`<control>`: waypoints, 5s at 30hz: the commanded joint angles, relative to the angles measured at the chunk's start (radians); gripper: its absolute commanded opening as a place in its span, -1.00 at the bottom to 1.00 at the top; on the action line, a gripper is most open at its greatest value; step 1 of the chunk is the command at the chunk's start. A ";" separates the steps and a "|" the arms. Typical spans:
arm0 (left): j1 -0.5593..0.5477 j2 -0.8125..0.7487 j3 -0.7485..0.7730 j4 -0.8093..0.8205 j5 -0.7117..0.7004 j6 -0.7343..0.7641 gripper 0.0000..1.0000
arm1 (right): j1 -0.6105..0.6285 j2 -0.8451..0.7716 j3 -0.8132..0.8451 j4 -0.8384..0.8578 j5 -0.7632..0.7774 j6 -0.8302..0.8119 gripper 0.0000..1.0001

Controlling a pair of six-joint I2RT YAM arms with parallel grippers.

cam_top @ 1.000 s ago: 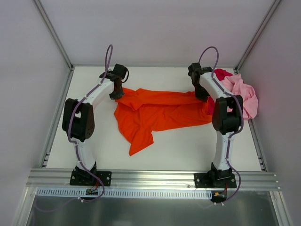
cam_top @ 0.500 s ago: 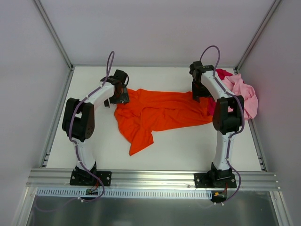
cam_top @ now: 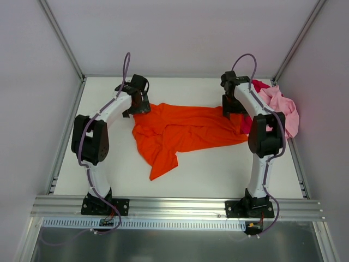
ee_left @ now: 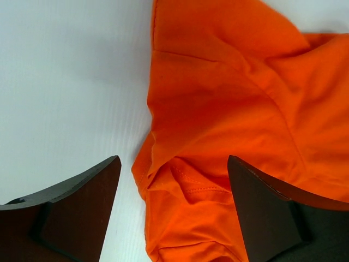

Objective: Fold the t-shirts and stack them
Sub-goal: Fold the flattened tshirt in 1/3 of the way

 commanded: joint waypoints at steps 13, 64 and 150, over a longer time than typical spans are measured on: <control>-0.066 -0.397 -0.389 0.057 0.111 -0.071 0.60 | -0.004 -0.383 -0.378 0.041 -0.043 0.012 0.46; -0.077 -0.035 -0.306 0.239 0.368 -0.030 0.51 | 0.016 -0.509 -0.194 -0.061 -0.077 0.006 0.44; 0.066 0.063 -0.130 0.206 0.546 0.059 0.46 | -0.018 -0.348 -0.067 0.038 -0.146 -0.005 0.46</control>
